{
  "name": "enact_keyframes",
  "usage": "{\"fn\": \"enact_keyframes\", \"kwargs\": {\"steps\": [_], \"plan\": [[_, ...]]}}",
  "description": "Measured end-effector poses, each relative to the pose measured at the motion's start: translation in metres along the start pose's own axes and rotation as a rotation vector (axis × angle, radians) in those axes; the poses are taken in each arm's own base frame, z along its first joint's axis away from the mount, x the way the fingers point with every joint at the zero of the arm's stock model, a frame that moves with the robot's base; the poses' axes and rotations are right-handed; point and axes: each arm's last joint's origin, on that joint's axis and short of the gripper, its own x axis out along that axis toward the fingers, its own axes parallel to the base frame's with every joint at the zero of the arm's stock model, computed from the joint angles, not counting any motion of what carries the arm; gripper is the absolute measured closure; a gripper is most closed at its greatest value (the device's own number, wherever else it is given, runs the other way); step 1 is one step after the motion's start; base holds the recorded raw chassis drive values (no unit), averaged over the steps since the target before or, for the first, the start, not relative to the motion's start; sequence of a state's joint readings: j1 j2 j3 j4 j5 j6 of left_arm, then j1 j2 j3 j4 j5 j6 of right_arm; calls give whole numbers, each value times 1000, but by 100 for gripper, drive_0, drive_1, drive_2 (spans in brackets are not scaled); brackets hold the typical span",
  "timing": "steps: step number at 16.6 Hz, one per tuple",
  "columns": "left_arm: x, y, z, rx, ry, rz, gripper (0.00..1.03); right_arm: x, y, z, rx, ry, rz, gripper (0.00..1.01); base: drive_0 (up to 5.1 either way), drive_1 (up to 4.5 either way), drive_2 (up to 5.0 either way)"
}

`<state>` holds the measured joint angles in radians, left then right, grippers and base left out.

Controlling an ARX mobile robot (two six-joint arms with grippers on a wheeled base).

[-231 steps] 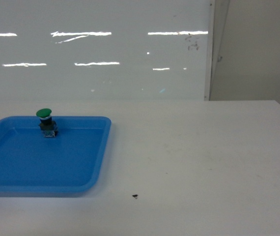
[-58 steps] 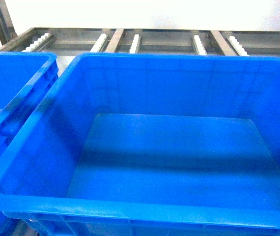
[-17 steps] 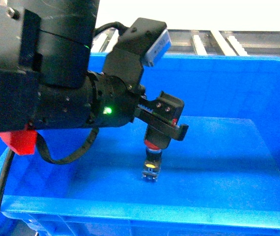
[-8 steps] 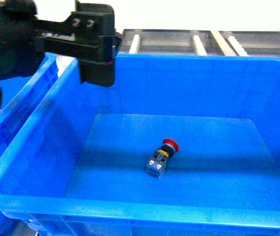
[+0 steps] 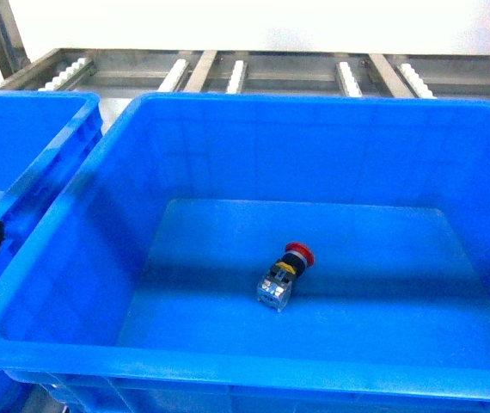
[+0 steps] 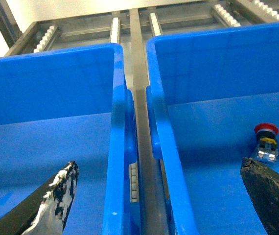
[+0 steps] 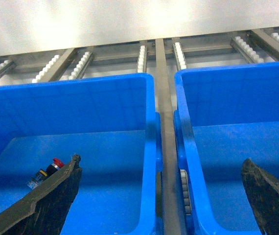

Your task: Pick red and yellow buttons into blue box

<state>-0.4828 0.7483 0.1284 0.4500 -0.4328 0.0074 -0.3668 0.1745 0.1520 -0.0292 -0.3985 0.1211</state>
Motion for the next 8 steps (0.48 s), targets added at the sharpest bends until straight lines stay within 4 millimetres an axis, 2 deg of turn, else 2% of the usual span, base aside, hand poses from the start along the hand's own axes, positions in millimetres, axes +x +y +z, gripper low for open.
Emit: {"fn": "enact_keyframes", "kwargs": {"steps": [1, 3, 4, 6, 8], "plan": [[-7, 3, 4, -19, -21, -8, 5, 0, 0, 0, 0, 0, 0, 3, 0, 0, 0], [-8, 4, 5, -38, -27, -5, 5, 0, 0, 0, 0, 0, 1, 3, 0, 0, 0], [-7, 5, 4, -68, -95, 21, 12, 0, 0, 0, 0, 0, 0, 3, 0, 0, 0], [-12, 18, -5, -85, -124, 54, 34, -1, 4, -2, -88, -59, -29, 22, 0, 0, 0], [-17, 29, -3, -97, -155, 62, 56, 0, 9, -10, -117, -47, -18, 44, 0, 0, 0]]}}
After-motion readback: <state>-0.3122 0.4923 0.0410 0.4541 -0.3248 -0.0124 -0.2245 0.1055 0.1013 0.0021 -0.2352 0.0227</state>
